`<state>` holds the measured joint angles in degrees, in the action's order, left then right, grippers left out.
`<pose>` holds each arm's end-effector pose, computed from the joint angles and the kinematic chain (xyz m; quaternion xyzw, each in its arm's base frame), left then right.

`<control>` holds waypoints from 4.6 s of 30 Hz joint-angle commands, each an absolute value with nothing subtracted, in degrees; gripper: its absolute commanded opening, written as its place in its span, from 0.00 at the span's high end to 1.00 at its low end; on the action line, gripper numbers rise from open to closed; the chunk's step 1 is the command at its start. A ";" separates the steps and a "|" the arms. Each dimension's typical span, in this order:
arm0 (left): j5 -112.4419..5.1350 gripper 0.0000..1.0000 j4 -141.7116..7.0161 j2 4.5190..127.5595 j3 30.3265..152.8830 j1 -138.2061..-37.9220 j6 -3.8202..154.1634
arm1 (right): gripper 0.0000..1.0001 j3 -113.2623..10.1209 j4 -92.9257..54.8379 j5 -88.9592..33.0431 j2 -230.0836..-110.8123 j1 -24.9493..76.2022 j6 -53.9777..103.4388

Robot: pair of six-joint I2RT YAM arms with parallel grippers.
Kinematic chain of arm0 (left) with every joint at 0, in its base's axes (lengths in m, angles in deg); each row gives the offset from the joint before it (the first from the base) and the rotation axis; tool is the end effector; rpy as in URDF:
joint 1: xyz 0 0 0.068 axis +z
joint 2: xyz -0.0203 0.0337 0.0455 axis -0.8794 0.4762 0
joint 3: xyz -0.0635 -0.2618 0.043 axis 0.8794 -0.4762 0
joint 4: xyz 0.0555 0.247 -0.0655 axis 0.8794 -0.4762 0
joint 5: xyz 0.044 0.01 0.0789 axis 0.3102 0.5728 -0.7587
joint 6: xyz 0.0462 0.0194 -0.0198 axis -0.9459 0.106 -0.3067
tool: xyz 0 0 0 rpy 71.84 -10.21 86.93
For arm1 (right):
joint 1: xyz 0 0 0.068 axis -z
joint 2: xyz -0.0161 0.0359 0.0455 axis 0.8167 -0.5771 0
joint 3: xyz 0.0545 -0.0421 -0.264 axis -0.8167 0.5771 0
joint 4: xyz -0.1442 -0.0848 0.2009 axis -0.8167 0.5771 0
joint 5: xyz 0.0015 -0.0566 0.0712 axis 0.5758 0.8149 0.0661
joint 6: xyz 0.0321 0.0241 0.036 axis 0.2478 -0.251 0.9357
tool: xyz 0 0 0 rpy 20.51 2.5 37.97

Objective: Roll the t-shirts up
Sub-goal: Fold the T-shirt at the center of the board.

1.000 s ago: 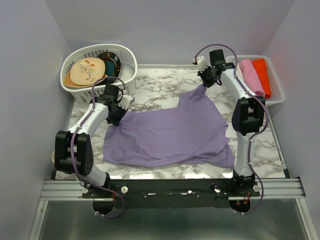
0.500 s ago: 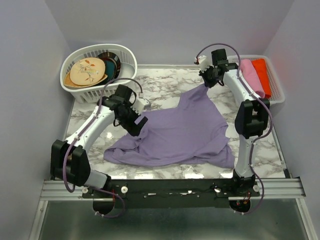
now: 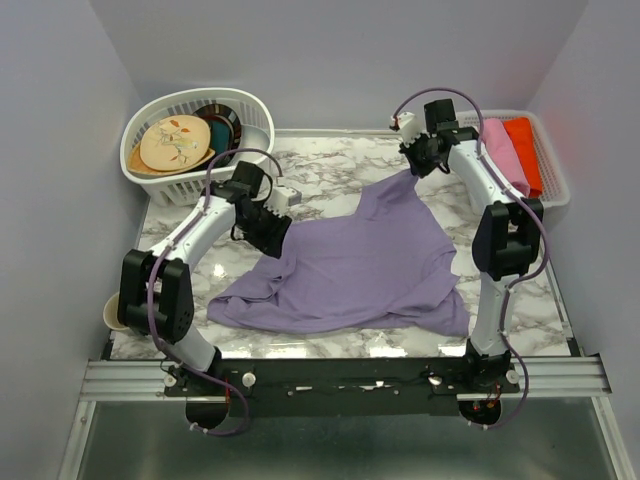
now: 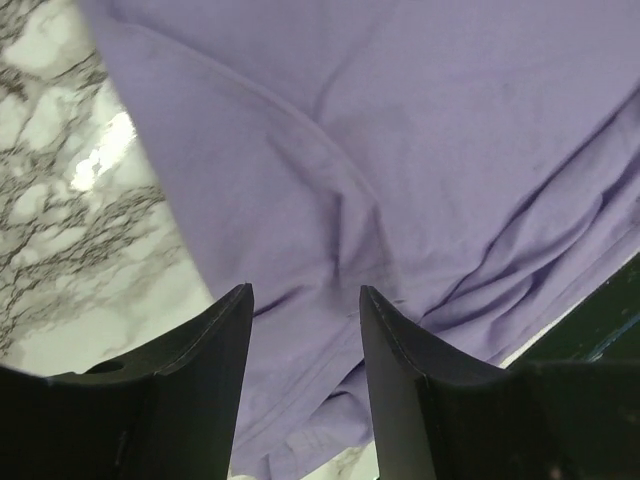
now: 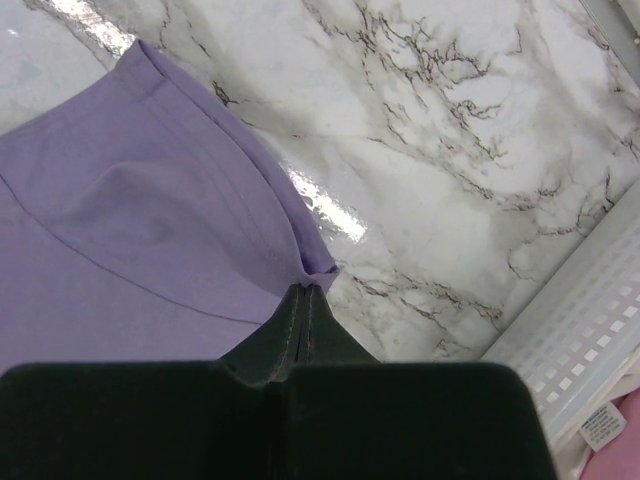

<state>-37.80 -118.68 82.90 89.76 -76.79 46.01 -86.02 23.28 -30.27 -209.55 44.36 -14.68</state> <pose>0.2996 -0.0967 0.2406 0.3052 0.9159 -0.2027 0.1642 0.4613 0.0909 0.2707 -0.3718 0.8690 0.0199 0.3259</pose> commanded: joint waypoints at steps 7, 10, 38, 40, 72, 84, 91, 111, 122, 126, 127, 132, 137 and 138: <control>-46.35 0.47 -118.32 79.40 83.16 -89.42 42.59 | 1.00 -84.75 22.64 -29.55 -206.88 44.56 -15.13; -47.94 0.47 -118.23 79.40 82.54 -90.48 41.97 | 1.00 -84.75 22.72 -29.72 -207.05 44.56 -15.13; -49.70 1.00 -119.90 80.90 89.13 -83.03 40.39 | 1.00 -86.85 21.76 -27.52 -208.11 45.87 -16.18; -49.52 1.00 -119.20 81.16 90.45 -79.60 40.65 | 1.00 -87.55 21.85 -27.09 -208.98 46.84 -16.80; -67.00 1.00 -110.41 89.77 99.33 -62.45 40.04 | 1.00 -85.62 18.68 -22.69 -209.86 48.25 -18.12; -66.14 1.00 -108.48 85.38 97.13 -59.10 37.49 | 1.00 -84.93 15.70 -25.41 -208.91 48.42 -18.03; -59.11 1.00 -109.52 80.64 91.69 -58.58 33.63 | 1.00 -71.75 12.97 -29.89 -199.15 48.69 -21.54; -55.67 1.00 -110.32 74.13 80.79 -57.88 25.45 | 1.00 -44.24 18.42 -31.66 -178.05 48.69 -19.52; -55.41 1.00 -111.28 74.30 78.67 -55.15 21.23 | 1.00 -34.57 20.43 -31.48 -173.39 48.78 -22.87; -53.83 1.00 -113.39 74.83 78.67 -55.24 20.35 | 1.00 -32.81 21.75 -31.74 -171.37 48.69 -22.60; -53.83 1.00 -113.92 74.75 78.24 -55.15 19.91 | 1.00 -32.37 22.02 -31.66 -171.02 48.69 -22.51; -52.16 1.00 -115.68 72.99 78.49 -55.15 19.73 | 1.00 -31.22 23.95 -31.92 -167.77 48.78 -21.73; -49.17 1.00 -118.23 72.99 82.36 -55.24 21.40 | 1.00 -31.04 26.32 -32.36 -165.05 48.78 -20.41; -49.26 1.00 -118.32 73.07 82.45 -55.24 21.40 | 0.99 -30.87 26.50 -32.45 -164.34 48.69 -20.40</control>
<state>-52.92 -115.86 74.64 79.77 -55.63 20.79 -31.66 23.21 -31.48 -167.41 48.47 -21.55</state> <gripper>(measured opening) 0.011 0.008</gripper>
